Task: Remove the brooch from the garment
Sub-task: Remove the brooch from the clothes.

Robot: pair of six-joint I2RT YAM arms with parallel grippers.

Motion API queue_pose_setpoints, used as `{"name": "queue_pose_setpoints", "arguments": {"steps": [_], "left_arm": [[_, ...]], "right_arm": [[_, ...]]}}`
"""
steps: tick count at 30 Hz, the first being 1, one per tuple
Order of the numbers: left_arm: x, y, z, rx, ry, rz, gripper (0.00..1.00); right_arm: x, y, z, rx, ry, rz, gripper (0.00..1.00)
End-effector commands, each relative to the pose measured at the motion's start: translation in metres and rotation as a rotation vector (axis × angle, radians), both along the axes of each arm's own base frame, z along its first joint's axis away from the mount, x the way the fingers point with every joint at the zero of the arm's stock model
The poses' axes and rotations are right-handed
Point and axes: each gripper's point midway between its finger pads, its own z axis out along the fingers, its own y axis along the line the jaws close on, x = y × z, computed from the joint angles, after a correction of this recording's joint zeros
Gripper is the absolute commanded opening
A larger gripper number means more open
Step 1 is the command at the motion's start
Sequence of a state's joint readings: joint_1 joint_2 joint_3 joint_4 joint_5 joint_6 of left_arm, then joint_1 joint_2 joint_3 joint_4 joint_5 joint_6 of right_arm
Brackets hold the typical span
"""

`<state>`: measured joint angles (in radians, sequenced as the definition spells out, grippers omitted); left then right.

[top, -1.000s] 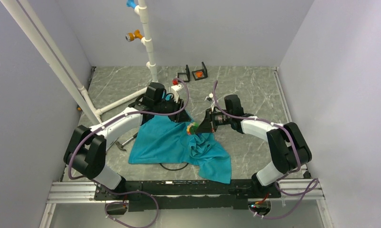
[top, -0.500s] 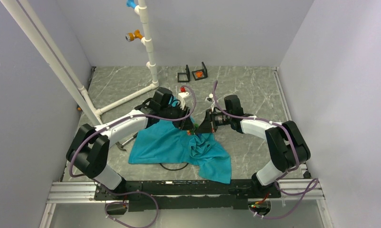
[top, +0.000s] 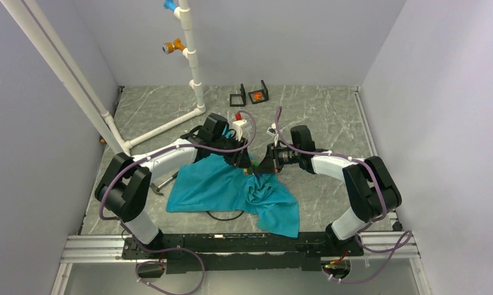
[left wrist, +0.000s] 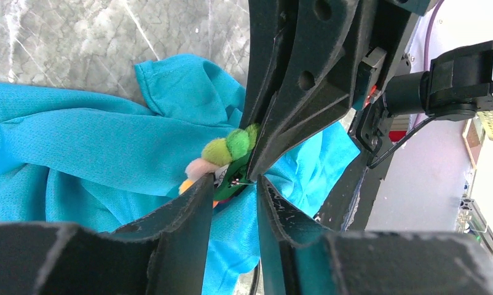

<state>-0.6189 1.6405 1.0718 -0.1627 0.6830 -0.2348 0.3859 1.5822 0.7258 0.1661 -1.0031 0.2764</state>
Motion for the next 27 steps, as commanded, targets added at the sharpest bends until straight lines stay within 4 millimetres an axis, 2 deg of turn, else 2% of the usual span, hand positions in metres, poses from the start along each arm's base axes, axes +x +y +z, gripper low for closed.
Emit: {"name": "queue_pose_setpoints", "arguments": {"steps": [1,9,13,18,27], "left_arm": [[-0.004,-0.002,0.002,-0.001,0.014,0.009,0.36],[0.000,0.012,0.018,0.005,-0.044,0.094,0.36],[0.000,0.015,0.021,0.015,-0.004,0.123,0.37],[-0.007,0.007,0.022,-0.010,0.074,0.126,0.37],[-0.001,-0.008,0.024,-0.018,0.103,0.155,0.37]], "right_arm": [[0.011,0.002,0.022,0.032,-0.134,-0.010,0.00],[0.023,-0.003,0.024,0.007,-0.167,-0.077,0.00],[0.025,-0.002,0.028,0.012,-0.176,-0.085,0.00],[0.023,-0.001,0.029,0.019,-0.176,-0.081,0.00],[0.020,0.001,0.035,0.037,-0.187,-0.069,0.00]]}}
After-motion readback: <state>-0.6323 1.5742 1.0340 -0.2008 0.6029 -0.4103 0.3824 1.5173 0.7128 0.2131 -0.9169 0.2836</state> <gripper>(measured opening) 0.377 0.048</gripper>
